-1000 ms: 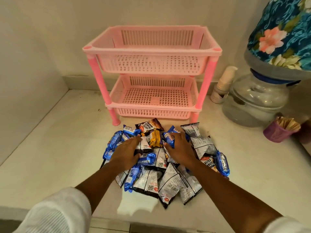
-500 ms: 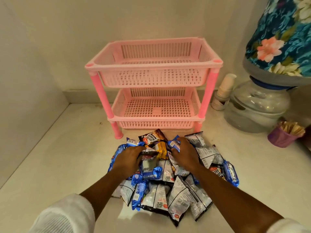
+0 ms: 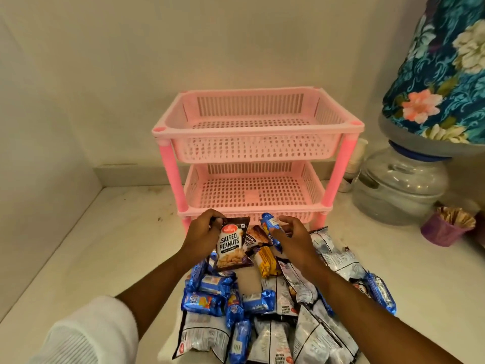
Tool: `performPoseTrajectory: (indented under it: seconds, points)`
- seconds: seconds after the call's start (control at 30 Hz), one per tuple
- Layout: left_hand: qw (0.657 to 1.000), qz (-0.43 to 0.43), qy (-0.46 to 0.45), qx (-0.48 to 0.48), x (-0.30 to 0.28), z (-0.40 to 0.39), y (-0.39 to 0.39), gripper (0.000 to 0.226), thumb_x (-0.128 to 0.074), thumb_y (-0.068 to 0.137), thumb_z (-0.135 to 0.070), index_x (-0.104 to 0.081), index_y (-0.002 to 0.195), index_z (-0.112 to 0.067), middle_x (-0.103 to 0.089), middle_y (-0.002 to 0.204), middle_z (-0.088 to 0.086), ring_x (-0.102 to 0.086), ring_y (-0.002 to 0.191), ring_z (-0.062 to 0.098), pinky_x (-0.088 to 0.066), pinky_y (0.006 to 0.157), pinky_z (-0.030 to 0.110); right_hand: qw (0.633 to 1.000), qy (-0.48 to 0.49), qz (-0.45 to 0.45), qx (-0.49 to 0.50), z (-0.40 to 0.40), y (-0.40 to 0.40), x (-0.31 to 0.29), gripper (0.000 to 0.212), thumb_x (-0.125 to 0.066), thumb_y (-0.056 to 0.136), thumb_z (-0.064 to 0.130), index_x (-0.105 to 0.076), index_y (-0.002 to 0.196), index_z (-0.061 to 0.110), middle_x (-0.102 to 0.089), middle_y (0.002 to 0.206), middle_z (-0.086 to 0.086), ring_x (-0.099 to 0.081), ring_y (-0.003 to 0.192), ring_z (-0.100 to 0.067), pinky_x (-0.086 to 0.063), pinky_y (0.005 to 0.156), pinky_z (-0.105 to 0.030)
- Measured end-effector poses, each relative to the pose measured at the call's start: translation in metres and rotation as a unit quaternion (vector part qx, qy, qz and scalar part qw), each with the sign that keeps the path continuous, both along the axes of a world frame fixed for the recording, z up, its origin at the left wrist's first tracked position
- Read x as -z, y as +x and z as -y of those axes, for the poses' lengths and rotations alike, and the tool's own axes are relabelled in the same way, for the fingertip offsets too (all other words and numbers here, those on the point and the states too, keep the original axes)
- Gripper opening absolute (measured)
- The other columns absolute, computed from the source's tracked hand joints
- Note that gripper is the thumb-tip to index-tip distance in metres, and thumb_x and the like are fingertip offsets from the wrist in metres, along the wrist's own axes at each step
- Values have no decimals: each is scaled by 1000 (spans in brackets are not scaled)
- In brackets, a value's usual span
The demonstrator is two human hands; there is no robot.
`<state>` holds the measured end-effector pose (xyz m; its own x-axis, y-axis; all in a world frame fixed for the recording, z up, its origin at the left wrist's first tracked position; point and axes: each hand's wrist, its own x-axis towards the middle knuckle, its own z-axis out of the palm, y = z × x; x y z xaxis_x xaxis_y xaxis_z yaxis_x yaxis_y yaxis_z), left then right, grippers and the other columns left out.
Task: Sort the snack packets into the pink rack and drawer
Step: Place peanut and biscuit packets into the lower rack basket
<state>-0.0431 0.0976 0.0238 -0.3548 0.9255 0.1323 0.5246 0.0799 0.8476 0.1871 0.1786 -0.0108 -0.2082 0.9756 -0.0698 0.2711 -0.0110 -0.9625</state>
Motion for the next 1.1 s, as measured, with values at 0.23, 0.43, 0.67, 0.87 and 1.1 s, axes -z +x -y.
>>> performPoseTrajectory:
  seconds: [0.23,0.43,0.67,0.87,1.1]
  points:
    - [979,191,-28,-64,-8,-27,-13,29,-31,100,-1,-49,96,-23,-58,81,20,-47,59,24,-30,45,27,992,-51,-114,-25,-11,-36,-29,41,-69,93,18,-52,130,20,-65,112,-13,-68,99,-29,-58,66,-33]
    - [965,242,-17,-103,-37,-58,-17,39,-31,83,12,-57,75,-15,-59,74,2,-45,49,11,-29,36,17,987,-64,-145,7,-36,-63,-54,41,-69,93,15,-50,129,17,-67,110,-12,-70,88,-20,-61,72,-39]
    - [952,255,-45,-162,-48,-110,-26,21,-45,94,-10,-65,92,-15,-70,98,10,-66,81,26,-55,62,31,987,-84,-134,33,-60,-106,-57,40,-73,90,19,-49,123,20,-68,107,-10,-70,93,-27,-61,78,-49]
    - [913,388,-121,-27,-44,-140,-30,33,-69,86,-41,-70,101,-12,-76,91,10,-73,75,23,-57,67,31,994,-71,-53,61,-92,-131,-50,34,-71,90,25,-50,117,22,-68,110,-13,-71,89,-31,-61,78,-53]
    - [976,111,-144,-123,-12,-166,-50,41,-64,83,-50,-60,104,-15,-63,109,10,-64,94,24,-53,70,31,993,-92,72,25,-129,-134,-34,51,-78,84,24,-48,124,18,-62,117,-14,-69,96,-33,-62,76,-50]
